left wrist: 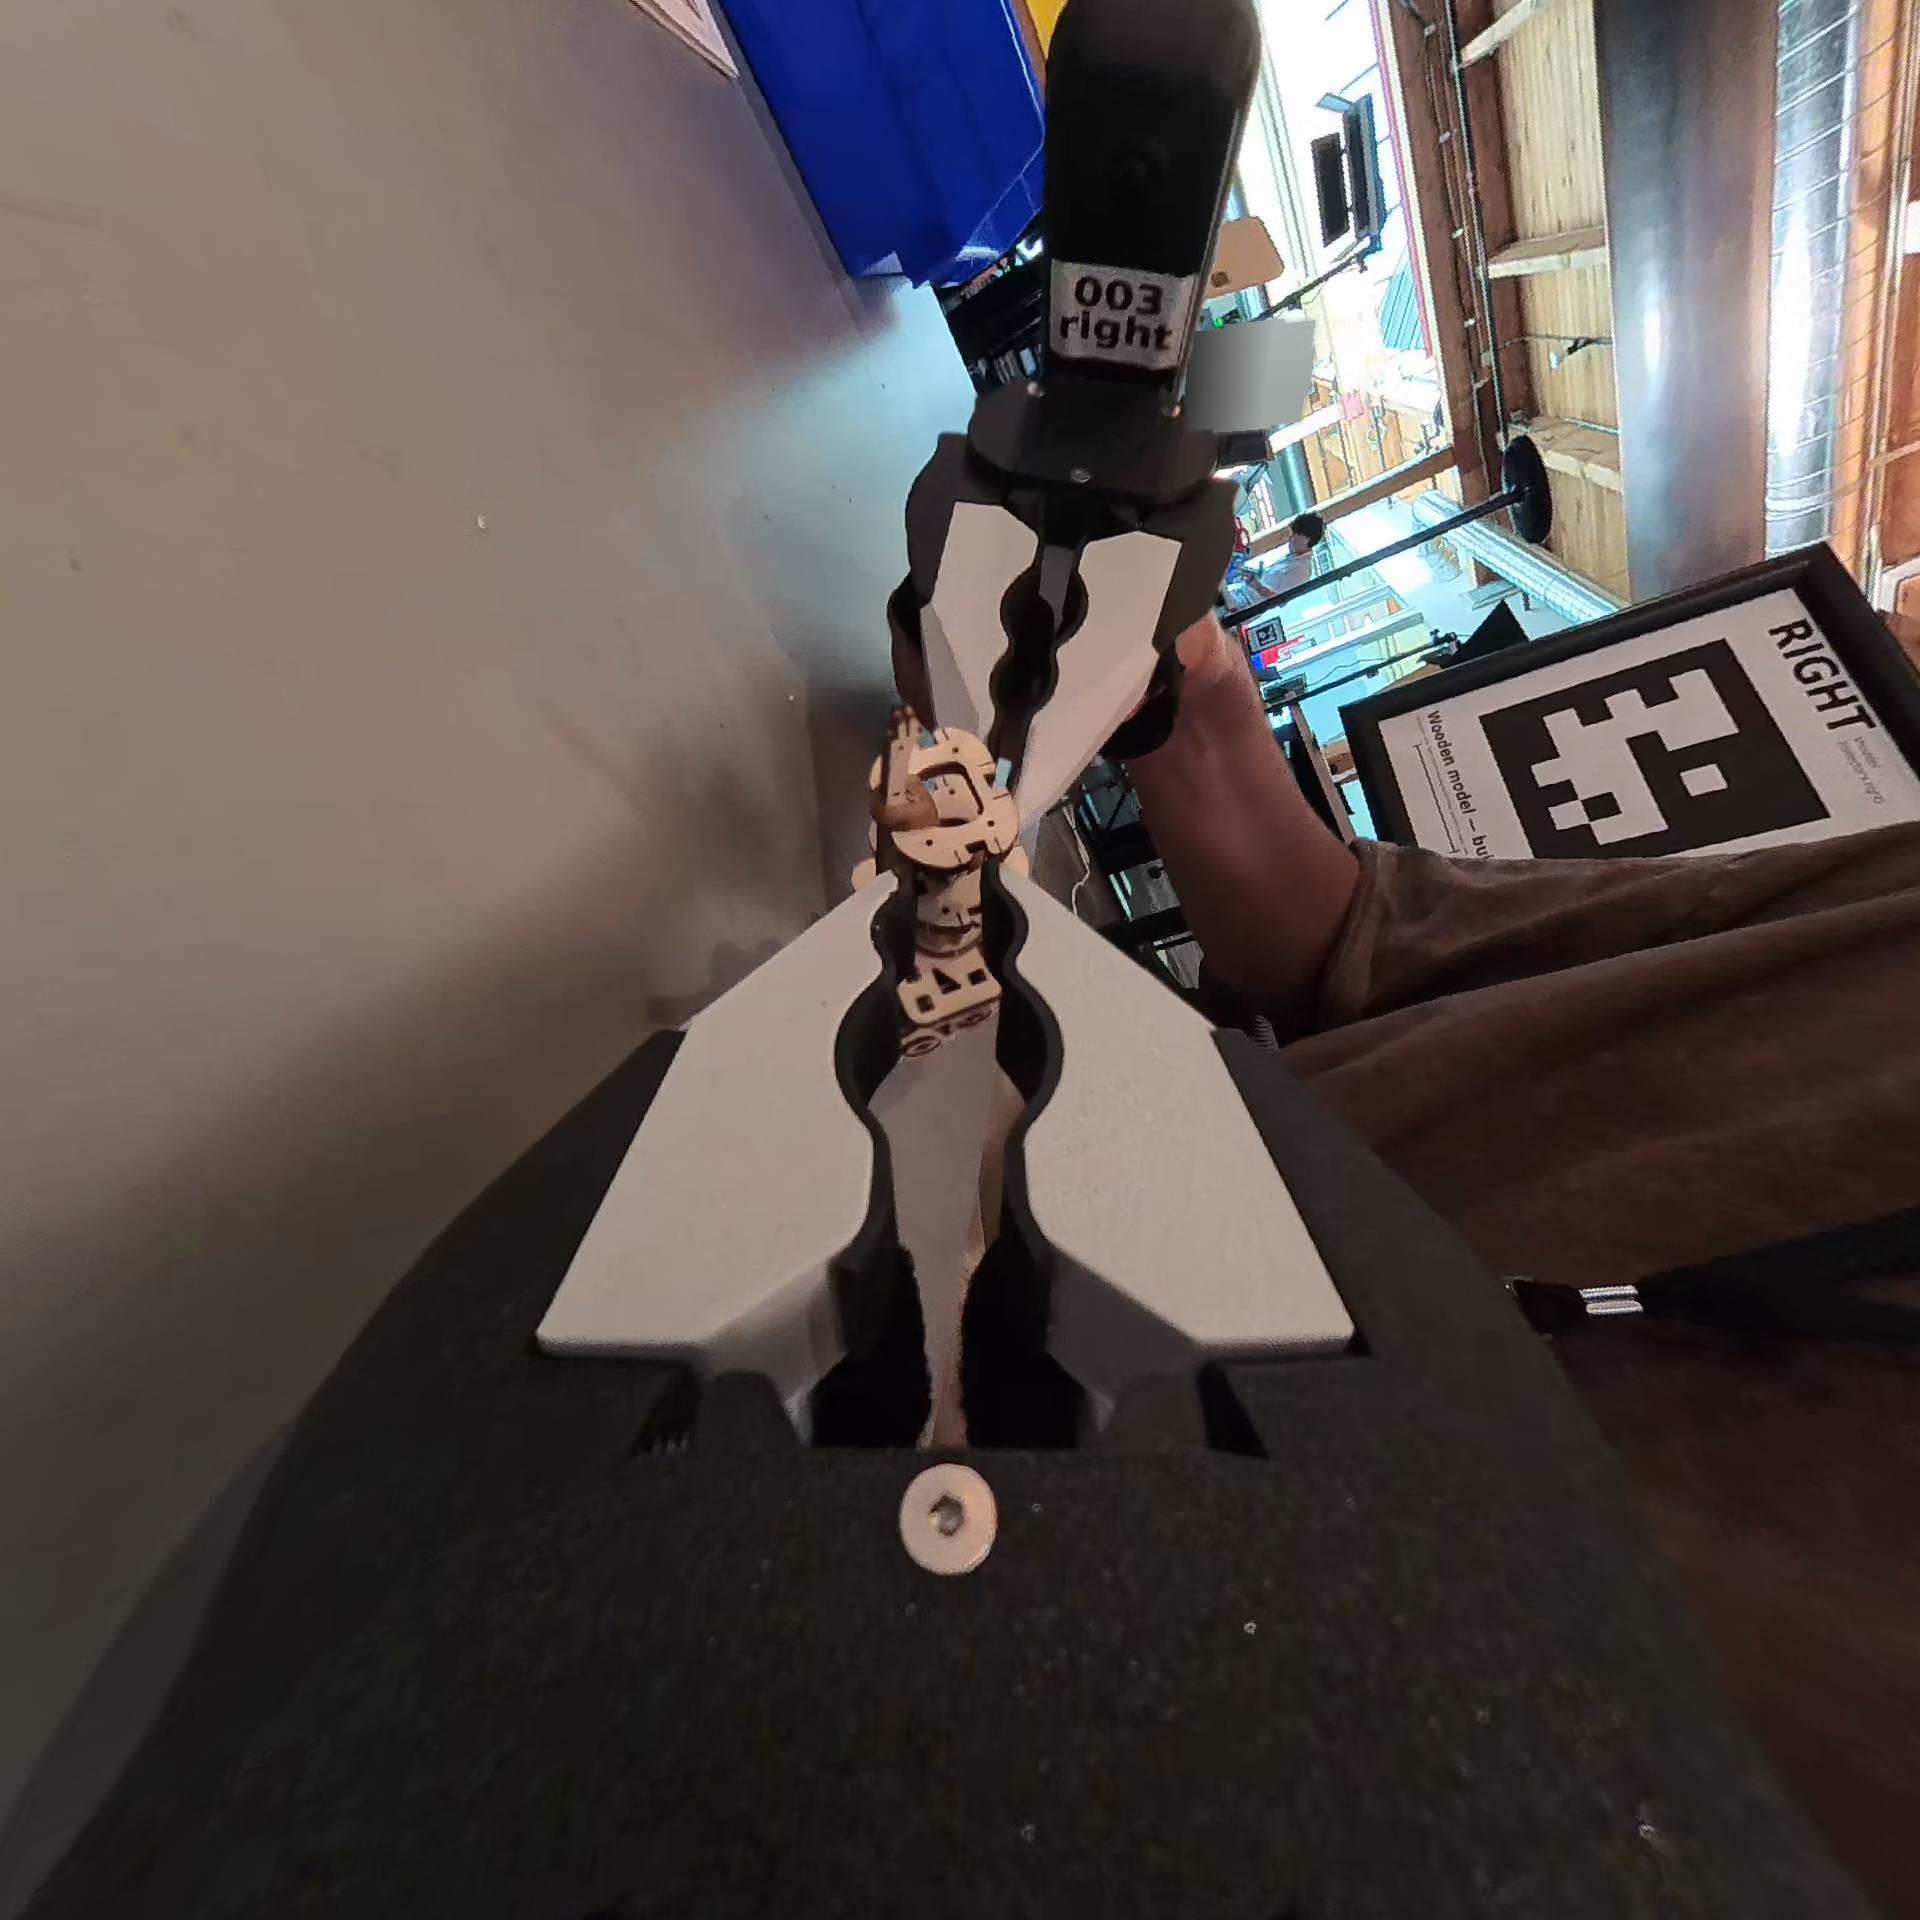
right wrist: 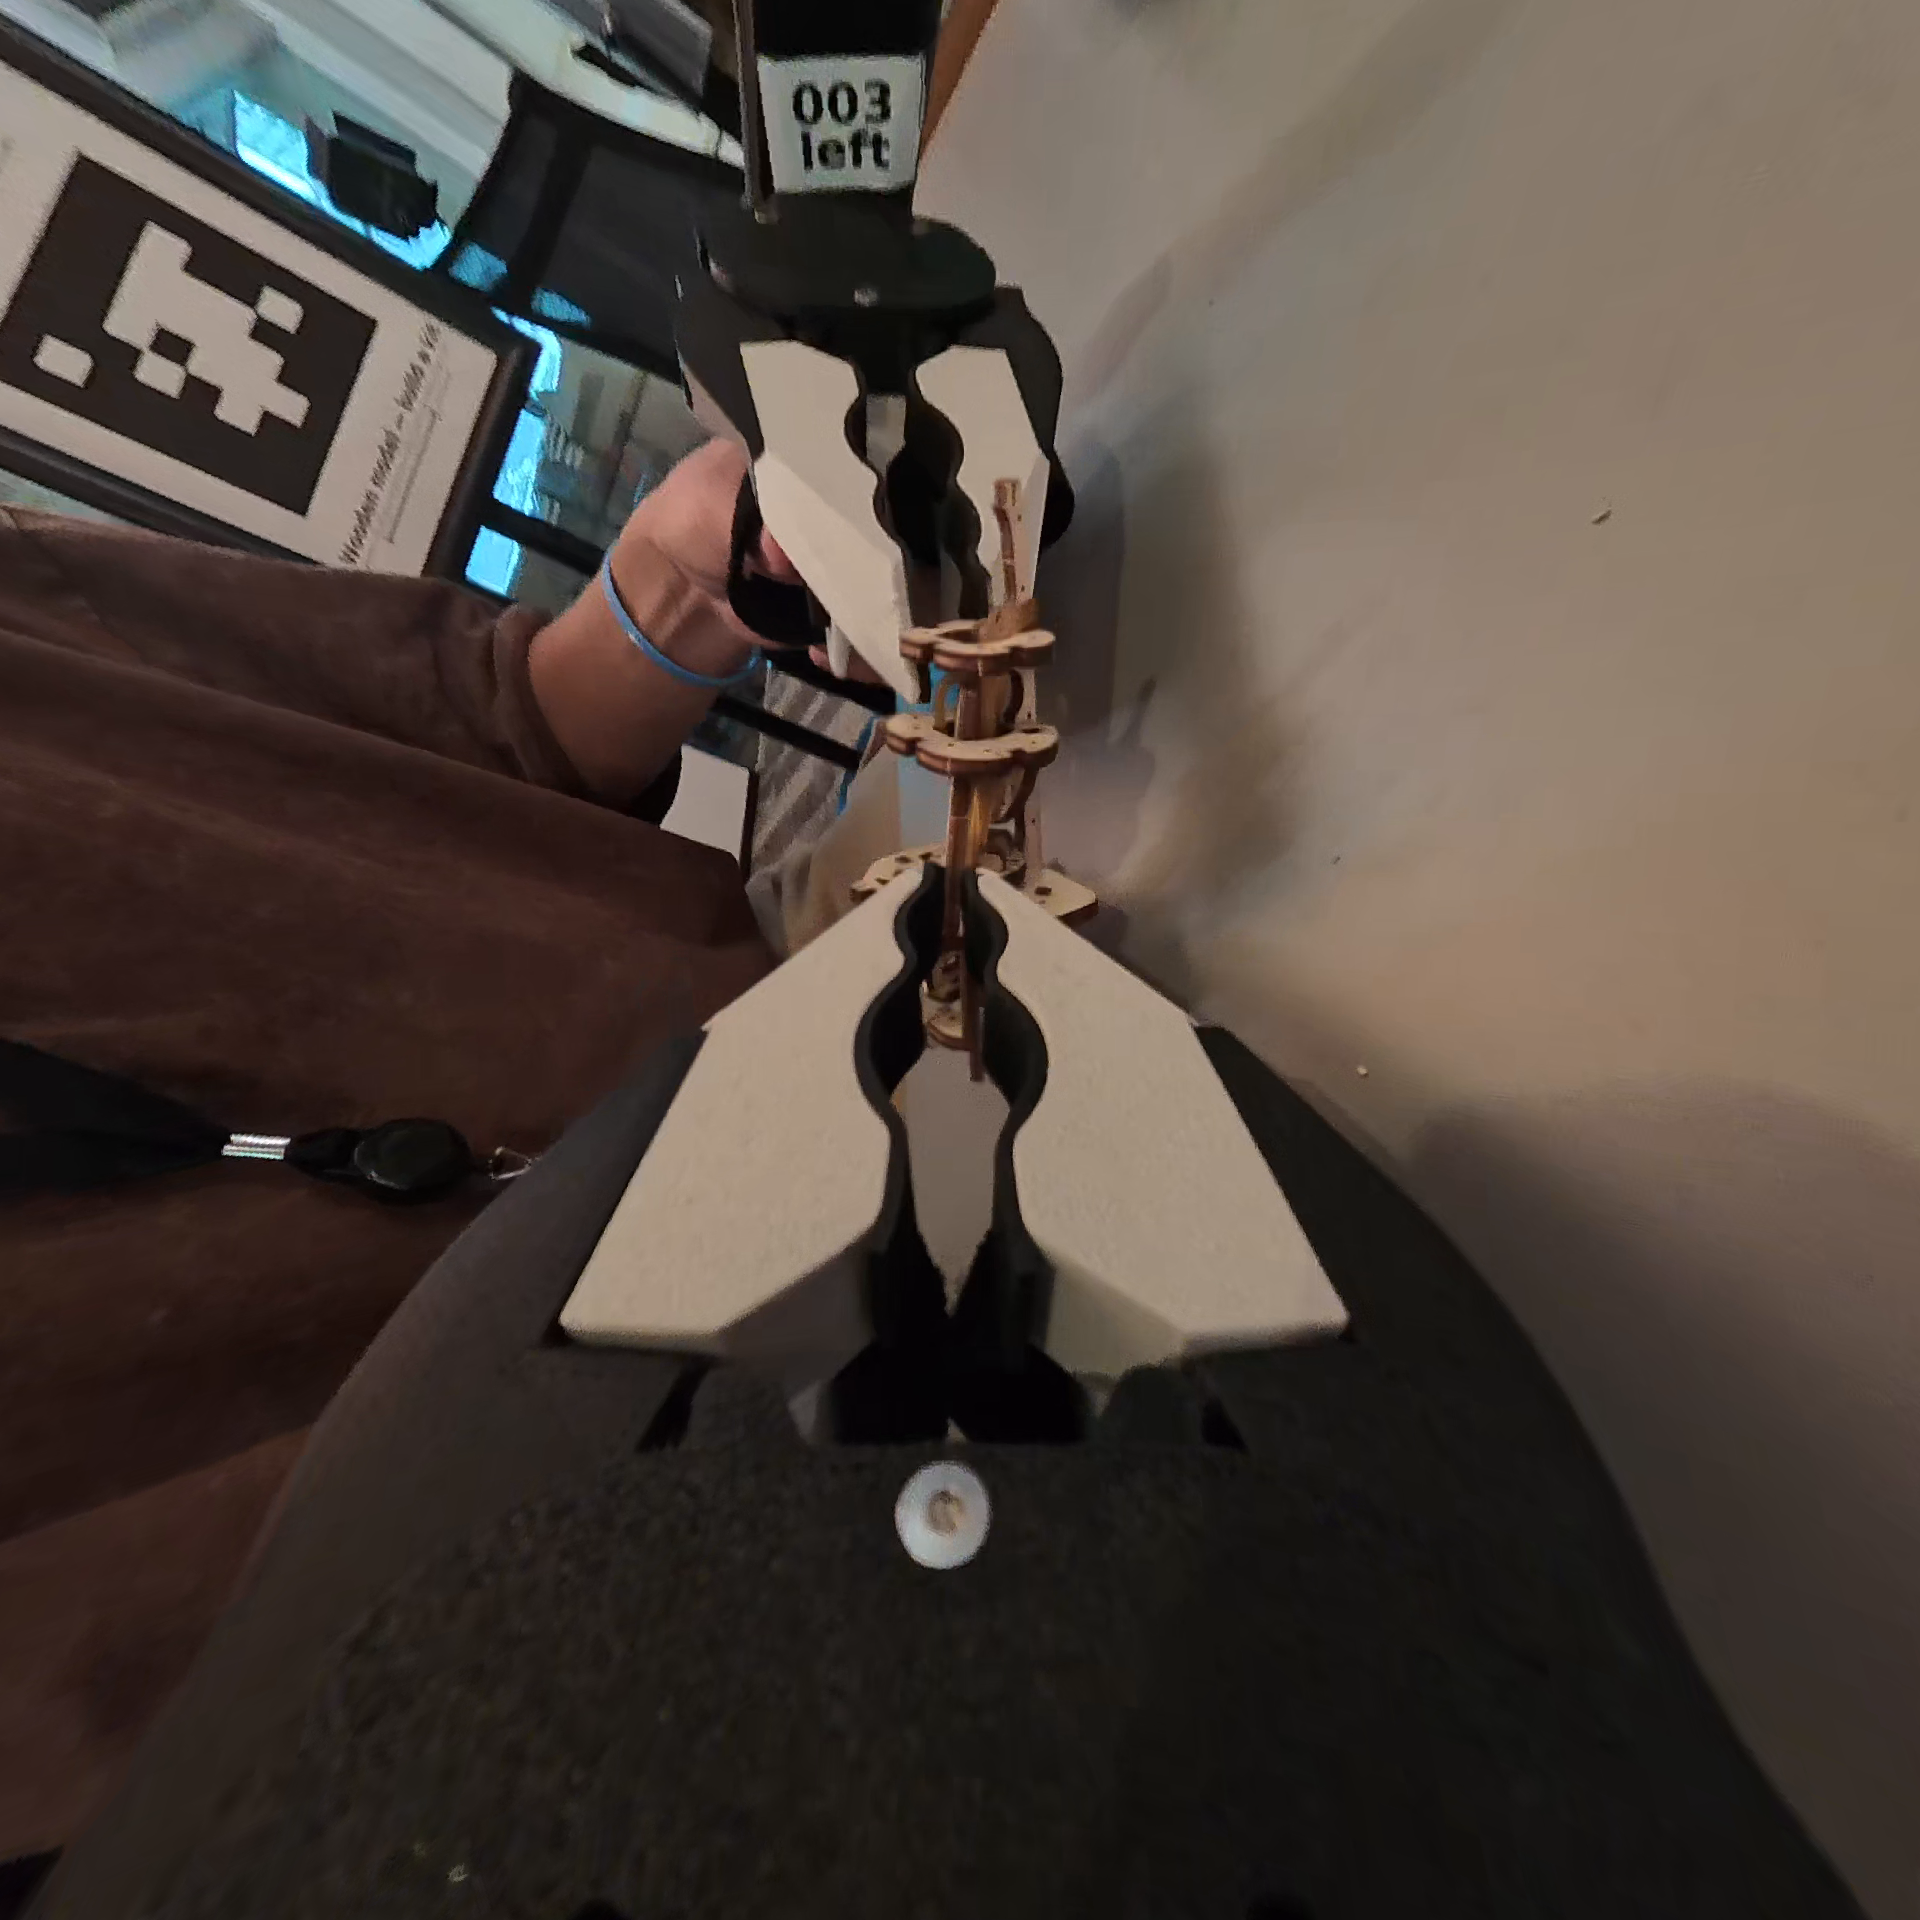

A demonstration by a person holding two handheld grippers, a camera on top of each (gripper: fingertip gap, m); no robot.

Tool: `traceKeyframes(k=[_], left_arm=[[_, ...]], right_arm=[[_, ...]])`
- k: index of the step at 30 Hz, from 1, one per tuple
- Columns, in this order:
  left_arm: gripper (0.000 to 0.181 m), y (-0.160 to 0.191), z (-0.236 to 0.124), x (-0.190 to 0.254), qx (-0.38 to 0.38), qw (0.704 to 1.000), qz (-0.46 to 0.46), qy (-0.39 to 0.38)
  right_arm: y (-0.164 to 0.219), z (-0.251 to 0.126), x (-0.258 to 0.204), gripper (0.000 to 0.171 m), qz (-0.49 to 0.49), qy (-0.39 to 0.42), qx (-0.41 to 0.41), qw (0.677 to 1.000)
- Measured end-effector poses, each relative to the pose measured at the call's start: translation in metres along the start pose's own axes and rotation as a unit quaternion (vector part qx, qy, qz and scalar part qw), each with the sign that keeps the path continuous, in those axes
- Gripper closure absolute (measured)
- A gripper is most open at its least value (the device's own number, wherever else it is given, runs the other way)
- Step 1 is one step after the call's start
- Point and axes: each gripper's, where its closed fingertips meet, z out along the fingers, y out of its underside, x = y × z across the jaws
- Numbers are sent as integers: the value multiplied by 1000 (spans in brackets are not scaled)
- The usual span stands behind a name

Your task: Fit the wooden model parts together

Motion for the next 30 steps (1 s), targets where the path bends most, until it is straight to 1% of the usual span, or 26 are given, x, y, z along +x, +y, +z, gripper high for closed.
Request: traceKeyframes(k=[4, 10, 15, 19, 21, 26, 27, 30], left_arm=[[173, 1, 1, 0, -11, 1000, 4, 0], [173, 6, -4, -2, -12, 1000, 5, -6], [173, 3, -3, -1, -8, 1000, 10, -4], [174, 4, 1, 0, -17, 1000, 14, -1], [177, 3, 2, 1, -16, 1000, 19, 0], [178, 1, 1, 1, -5, 1000, 15, 5], [179, 1, 1, 1, -6, 1000, 14, 8], [181, 2, 0, 5, -9, 1000, 13, 21]], right_arm=[[4, 2, -2, 169, -7, -2, -36, 999], [2, 3, -3, 169, -5, -9, -32, 999], [6, 9, -5, 169, -6, -11, -44, 999], [5, 11, -8, 169, 0, -22, -41, 999], [6, 11, -6, 170, 5, -21, -39, 999], [2, 9, -2, 169, 18, -20, -10, 1000], [0, 7, 0, 166, 16, -16, -2, 1000], [-19, -3, 4, 142, 13, -11, 42, 999]])
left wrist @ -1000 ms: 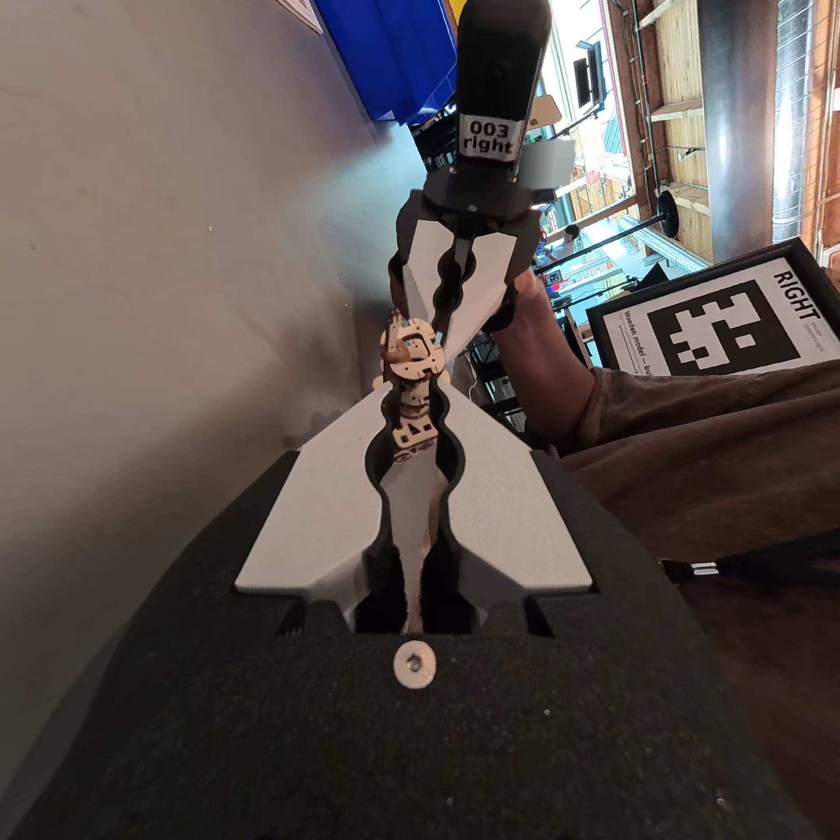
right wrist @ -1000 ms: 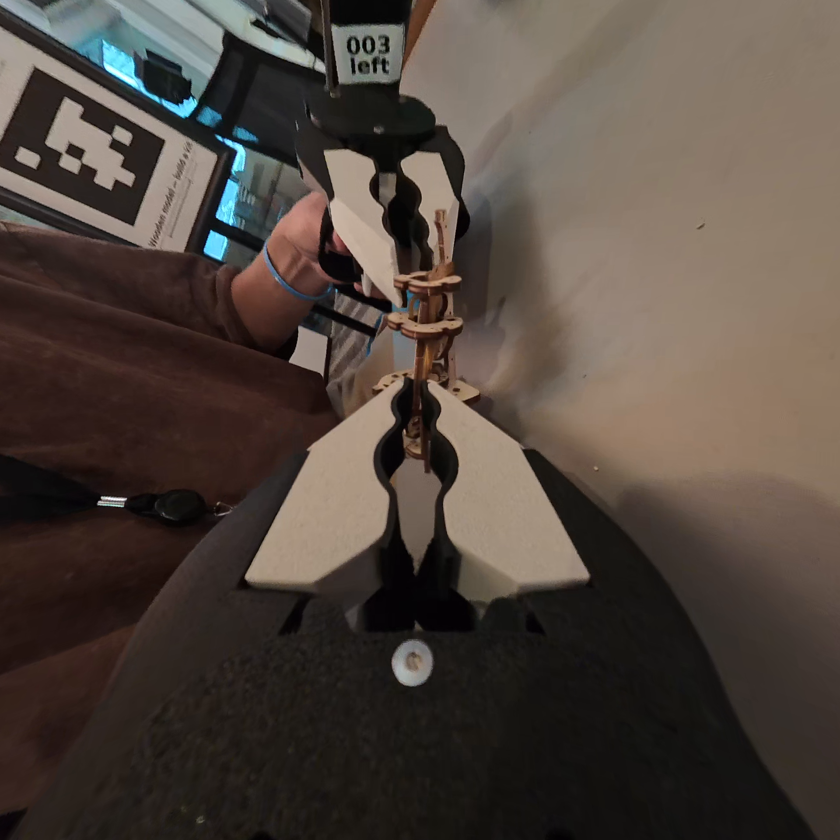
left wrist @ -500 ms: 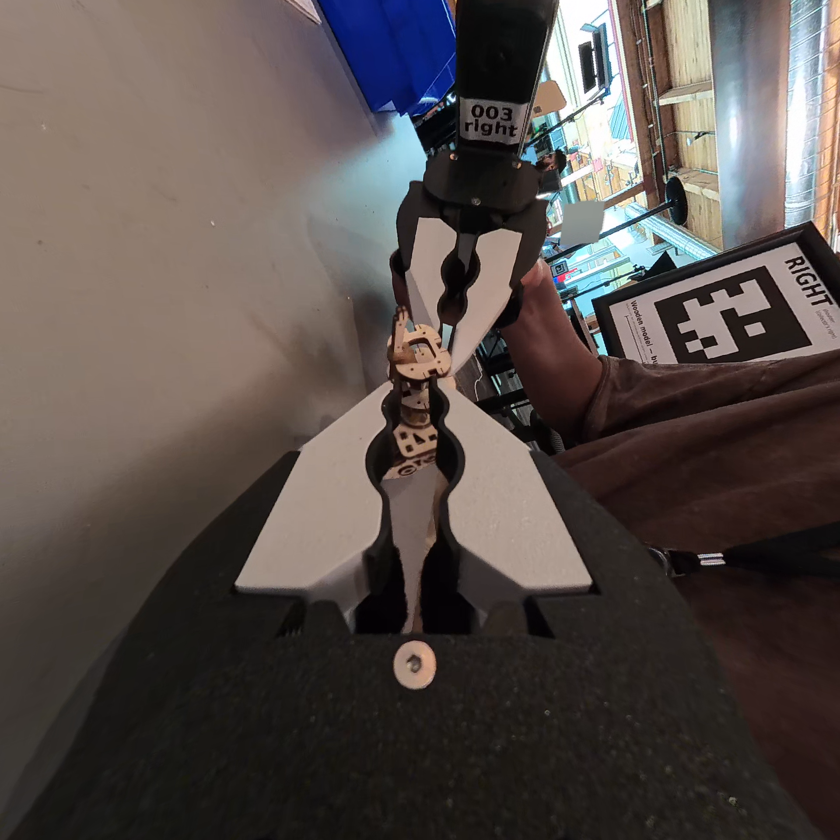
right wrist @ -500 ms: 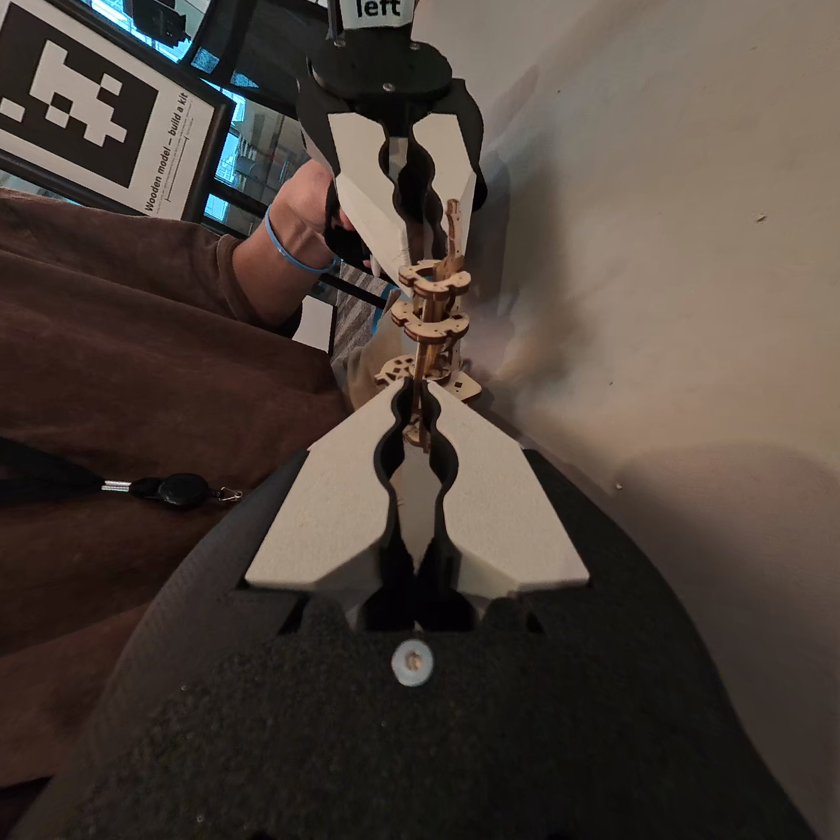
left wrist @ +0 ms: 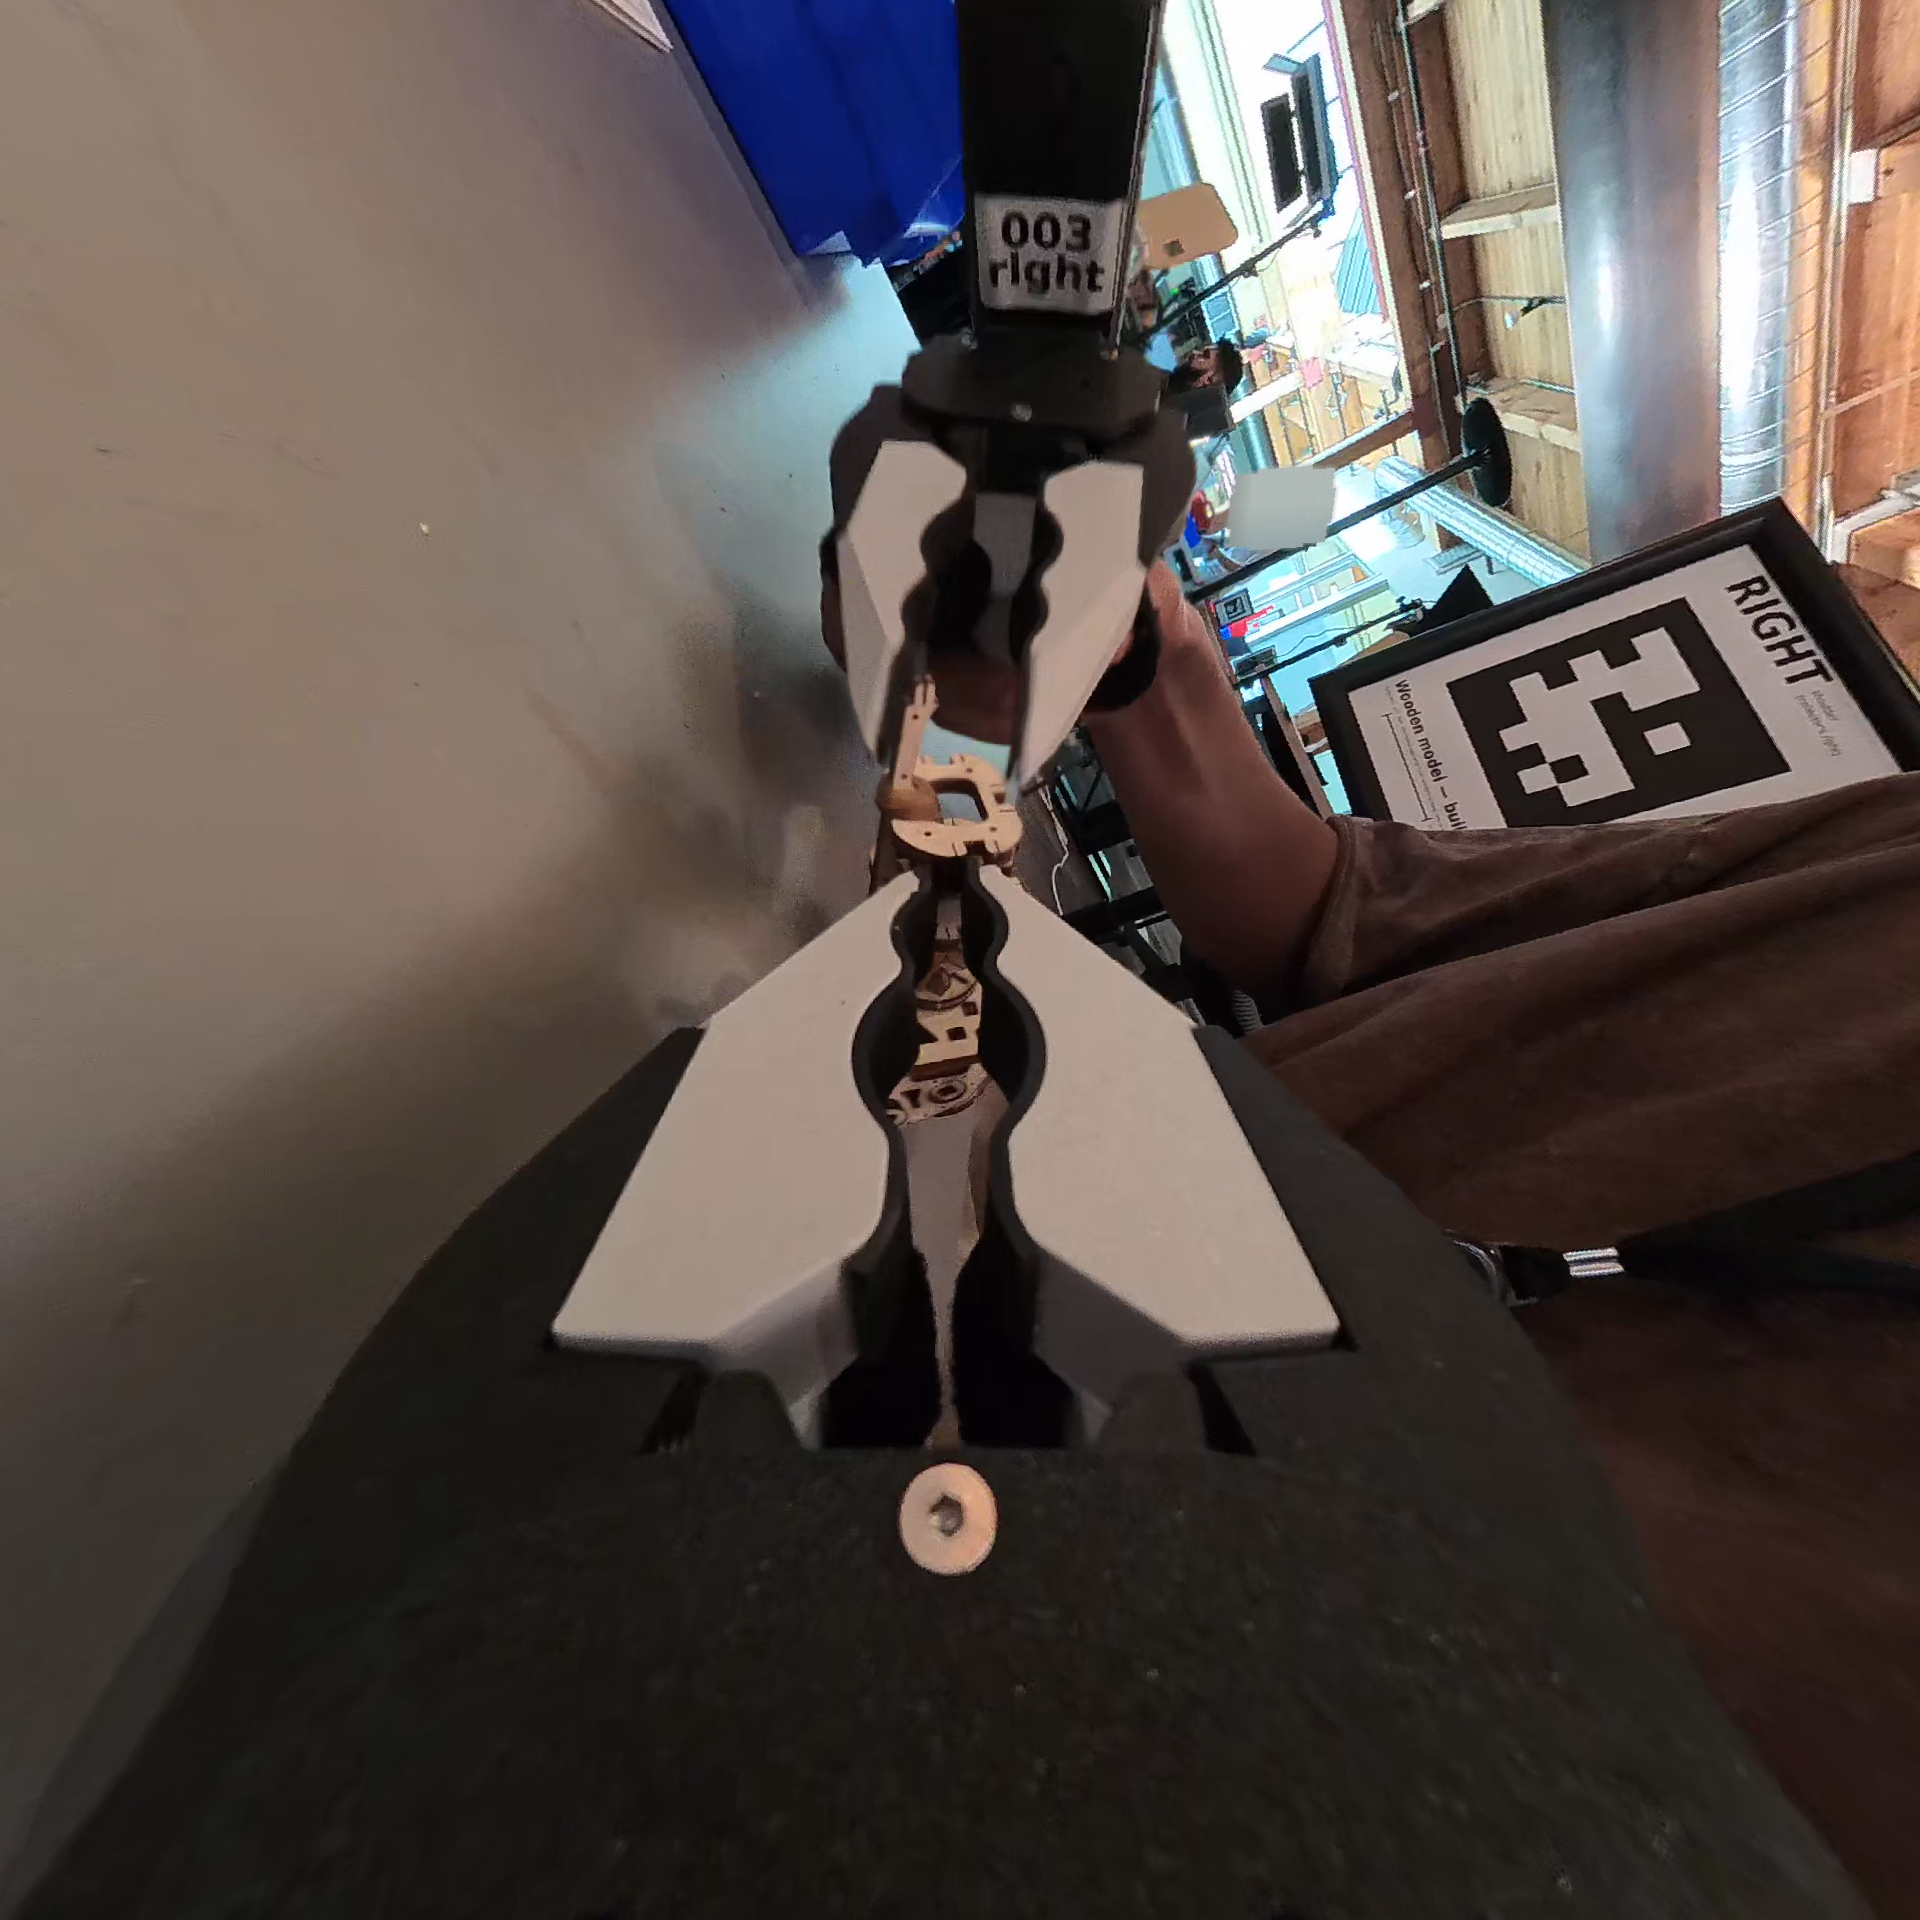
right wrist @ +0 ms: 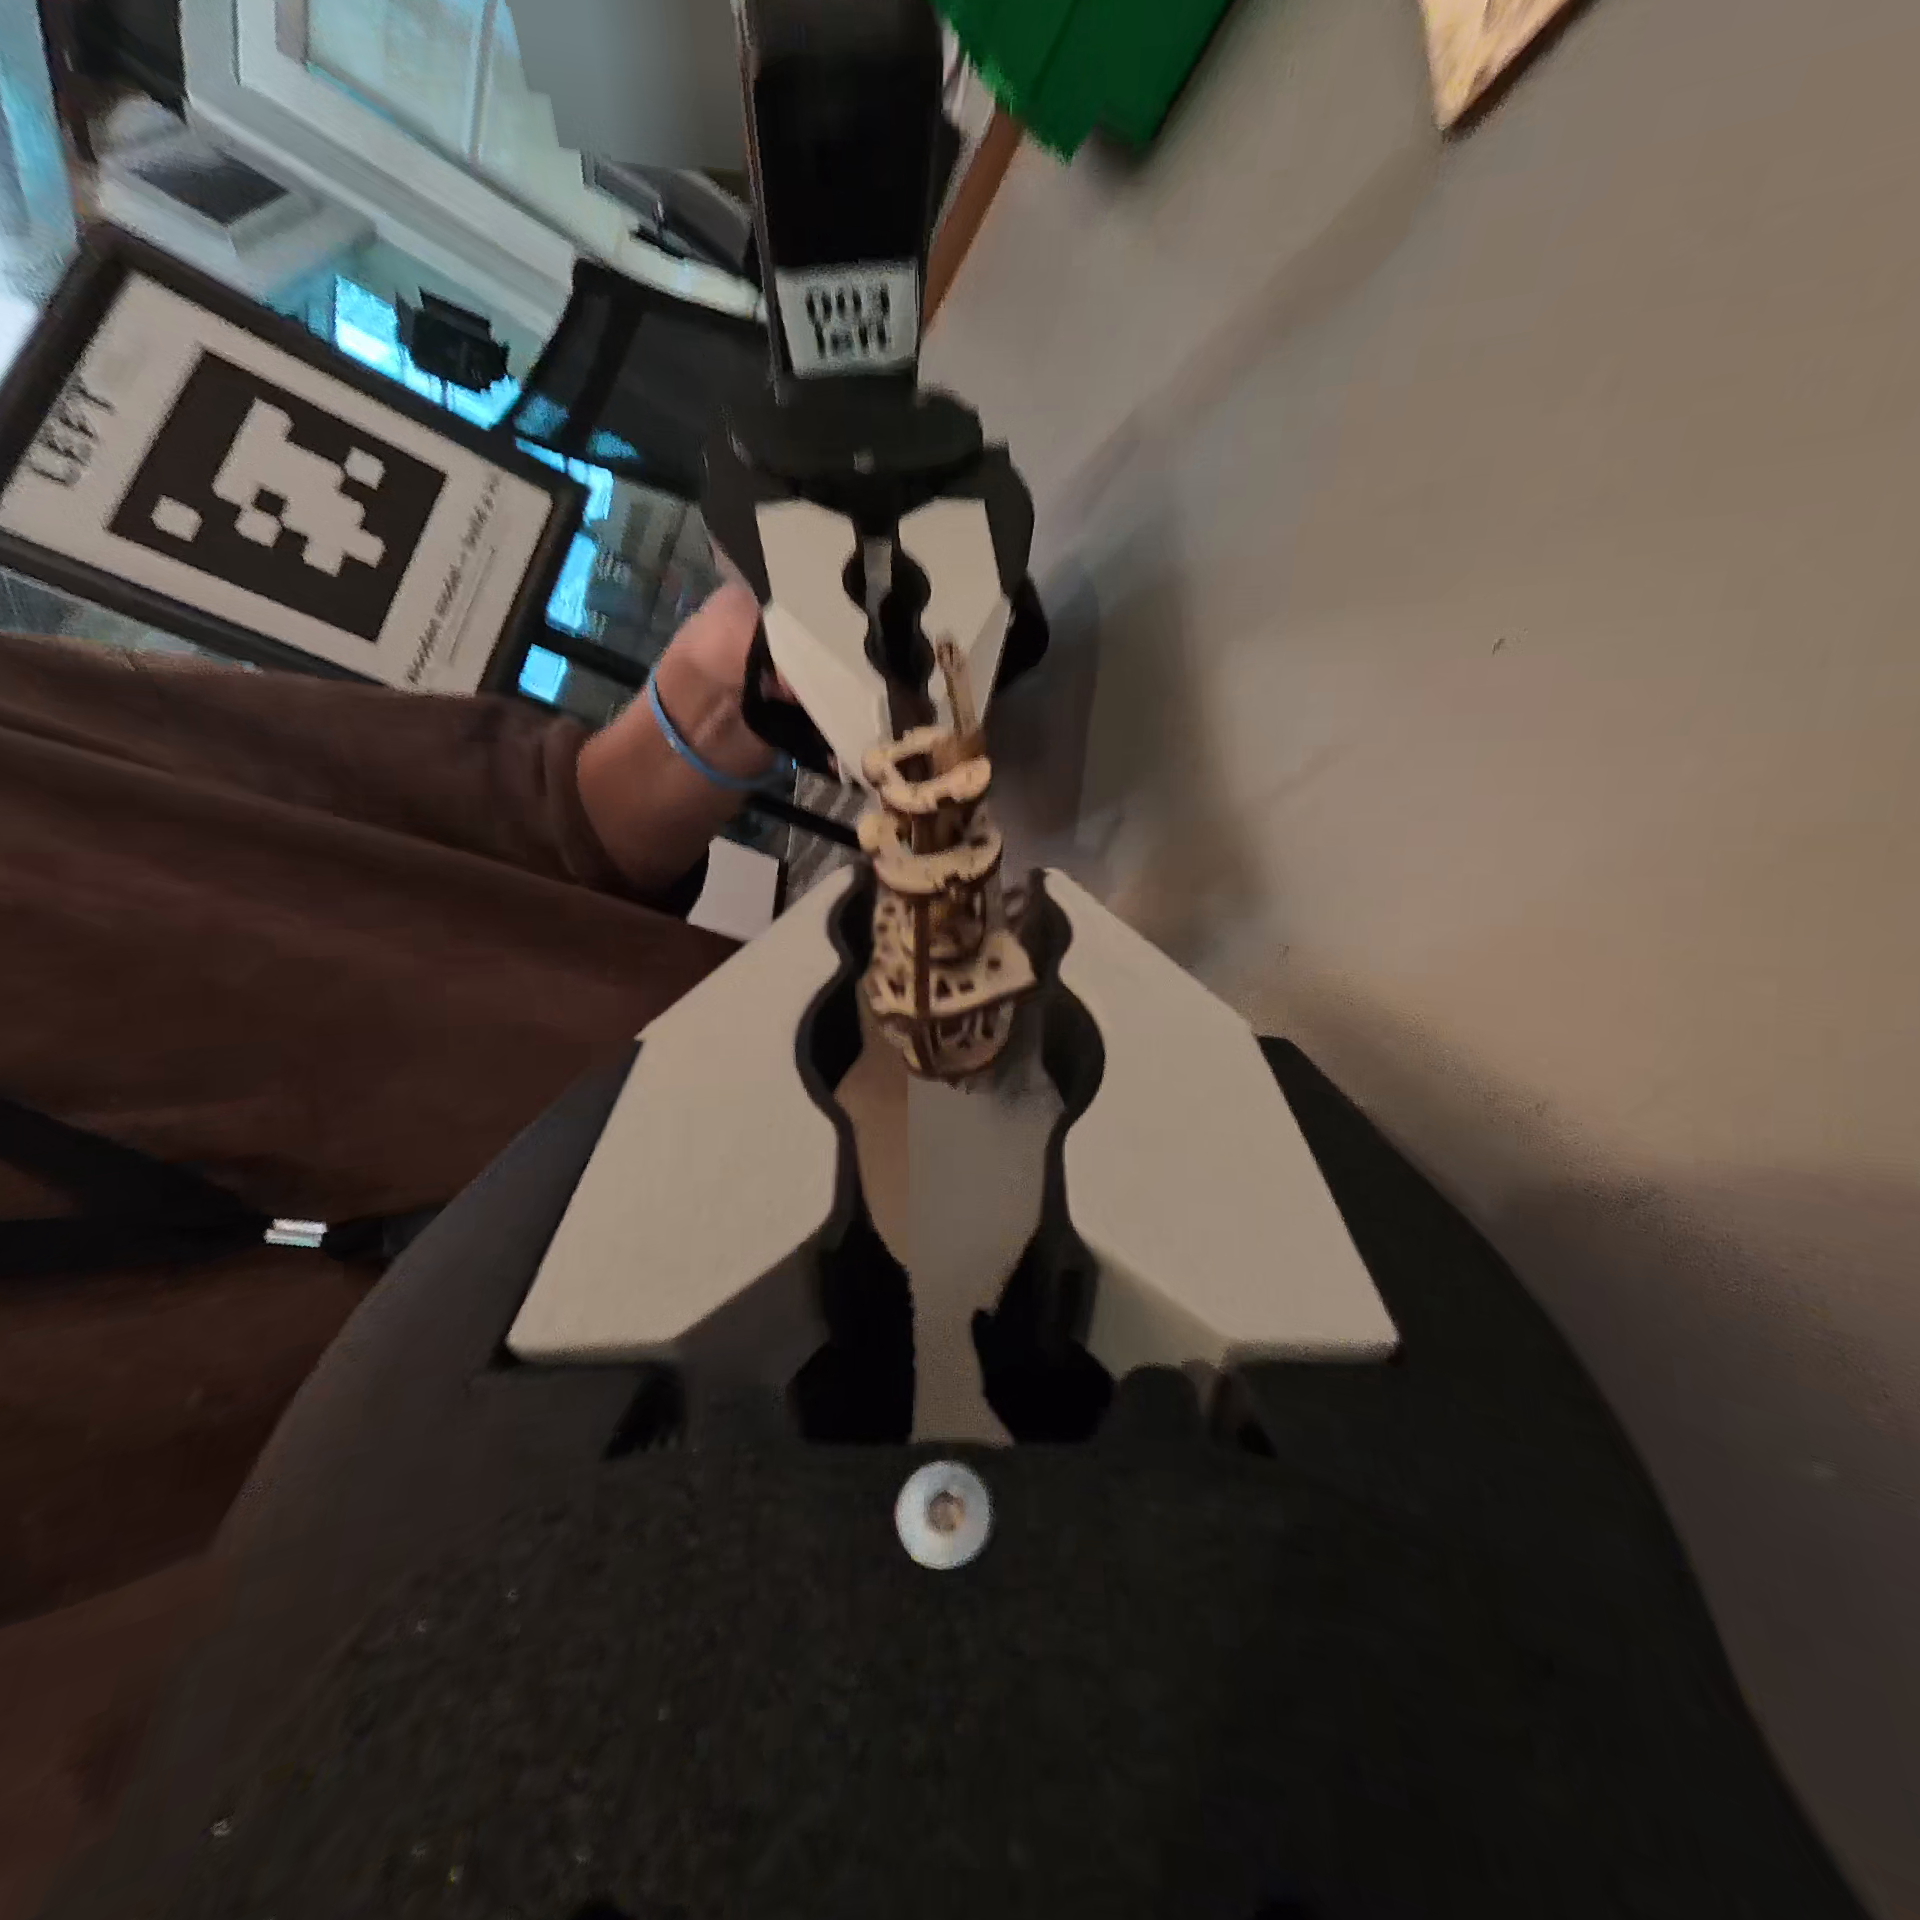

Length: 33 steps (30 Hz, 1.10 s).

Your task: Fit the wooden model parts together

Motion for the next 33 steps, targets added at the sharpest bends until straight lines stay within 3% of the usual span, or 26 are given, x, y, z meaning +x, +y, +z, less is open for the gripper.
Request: traceKeyframes(k=[4, 11, 27, 33], left_arm=[[181, 1, 1, 0, -3, 1000, 0, 1], [181, 2, 3, -1, -7, 1000, 1, -4], [181, -8, -10, -9, 54, 998, -16, -31], [181, -4, -10, -9, 34, 999, -10, -32]], right_arm=[[-31, 2, -6, 144, -38, -5, 42, 998], [-35, 29, 5, 166, -59, 7, 3, 998], [-26, 18, 12, 167, -60, 31, 0, 998], [-25, 20, 12, 167, -57, 31, -4, 998]])
